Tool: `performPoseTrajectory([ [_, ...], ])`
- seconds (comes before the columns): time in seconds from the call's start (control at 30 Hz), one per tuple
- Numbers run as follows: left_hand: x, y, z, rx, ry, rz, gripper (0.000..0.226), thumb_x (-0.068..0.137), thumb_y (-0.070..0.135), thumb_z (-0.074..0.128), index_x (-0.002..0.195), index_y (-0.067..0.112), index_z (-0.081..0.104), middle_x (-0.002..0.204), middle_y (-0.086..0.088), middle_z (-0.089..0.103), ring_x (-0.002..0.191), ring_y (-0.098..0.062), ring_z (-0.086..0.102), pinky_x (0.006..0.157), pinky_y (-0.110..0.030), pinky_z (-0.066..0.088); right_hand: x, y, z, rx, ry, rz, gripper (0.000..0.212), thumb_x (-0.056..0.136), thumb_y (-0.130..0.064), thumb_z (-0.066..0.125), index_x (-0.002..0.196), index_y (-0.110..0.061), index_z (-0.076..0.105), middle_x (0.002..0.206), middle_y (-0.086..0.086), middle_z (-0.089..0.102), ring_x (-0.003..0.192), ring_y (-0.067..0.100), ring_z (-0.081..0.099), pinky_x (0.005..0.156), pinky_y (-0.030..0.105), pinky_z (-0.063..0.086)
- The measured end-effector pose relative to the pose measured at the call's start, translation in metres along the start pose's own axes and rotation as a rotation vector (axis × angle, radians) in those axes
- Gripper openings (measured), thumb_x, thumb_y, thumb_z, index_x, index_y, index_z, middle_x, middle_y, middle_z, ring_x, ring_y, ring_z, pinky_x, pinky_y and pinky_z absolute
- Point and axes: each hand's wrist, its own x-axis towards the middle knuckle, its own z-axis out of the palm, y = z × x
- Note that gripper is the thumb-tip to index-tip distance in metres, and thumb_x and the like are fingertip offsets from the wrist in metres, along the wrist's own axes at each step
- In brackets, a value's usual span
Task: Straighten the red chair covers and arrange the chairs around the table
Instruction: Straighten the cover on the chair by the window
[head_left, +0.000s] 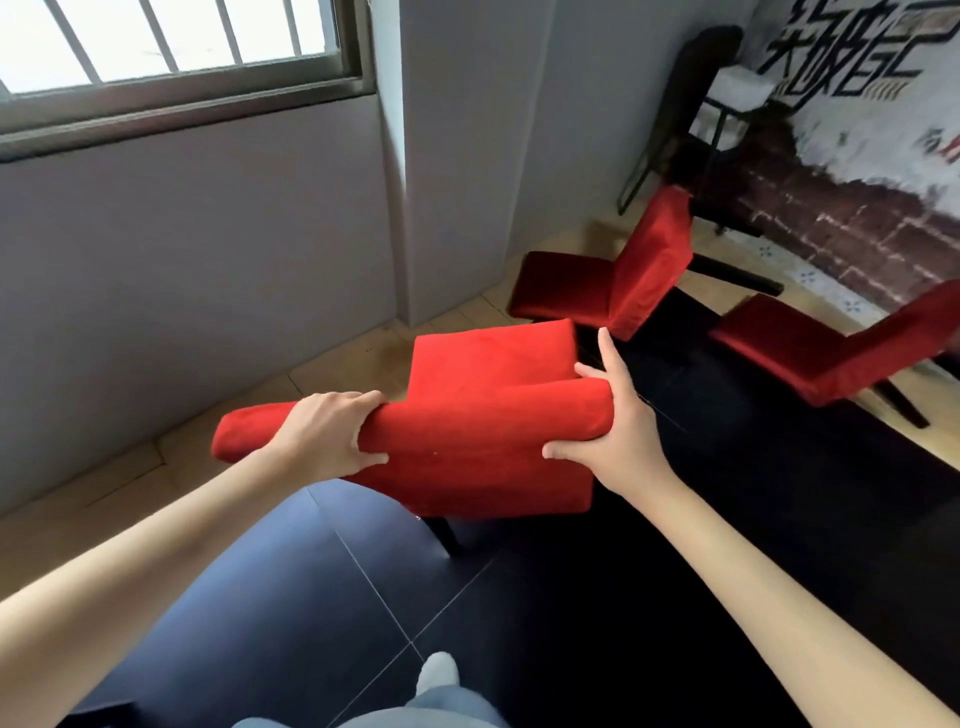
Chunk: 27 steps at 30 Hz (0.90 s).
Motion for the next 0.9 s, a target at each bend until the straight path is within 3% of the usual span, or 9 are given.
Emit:
performPoseTrajectory([
  [0.1,0.013,0.004,-0.007,0.102,-0.038,0.042,0.053,0.070,0.056,0.072,0.106,0.021,0.054,0.097,0.008,0.065,0.095,-0.022,0.063,0.070,-0.033,0.047,-0.008,0.002,-0.003,0.021,0.017,0.014,0.122,0.048,-0.020,0.095,0.135,-0.063,0.022,0.119,-0.021,0.055,0.113,-0.010,0.047,0.102,0.012,0.027],
  [0.3,0.027,0.003,-0.018,0.175,-0.065,0.151,0.058,0.071,0.052,0.073,0.118,0.025,0.054,0.104,0.007,0.065,0.097,-0.021,0.063,0.071,-0.029,0.043,-0.033,0.013,0.012,0.056,0.094,0.041,0.099,0.043,-0.019,0.095,0.118,-0.062,0.047,0.115,-0.024,0.056,0.109,-0.019,0.048,0.094,0.000,0.032],
  [0.57,0.006,-0.006,-0.026,0.226,-0.091,0.166,0.051,0.073,0.048,0.070,0.115,0.023,0.054,0.103,0.006,0.065,0.095,-0.022,0.063,0.069,-0.030,0.043,-0.049,-0.002,0.028,0.098,0.141,0.060,0.094,0.043,-0.019,0.095,0.116,-0.058,0.051,0.113,-0.025,0.060,0.111,-0.007,0.055,0.104,0.028,0.044],
  [0.77,-0.041,-0.040,-0.038,0.250,-0.100,0.134,0.053,0.074,0.050,0.069,0.119,0.025,0.053,0.104,0.008,0.065,0.096,-0.022,0.063,0.067,-0.028,0.036,-0.059,-0.035,0.062,0.103,0.089,0.028,0.092,0.043,-0.024,0.095,0.117,-0.058,0.052,0.112,-0.025,0.060,0.113,-0.007,0.054,0.106,0.030,0.042],
  [0.9,-0.081,-0.071,-0.046,0.264,-0.117,0.099,0.056,0.075,0.051,0.067,0.123,0.028,0.051,0.105,0.009,0.064,0.098,-0.021,0.062,0.077,-0.028,0.041,-0.072,-0.060,0.095,0.106,0.051,-0.008,0.089,0.042,-0.033,0.092,0.117,-0.057,0.052,0.113,-0.026,0.060,0.113,-0.009,0.053,0.104,0.026,0.042],
])
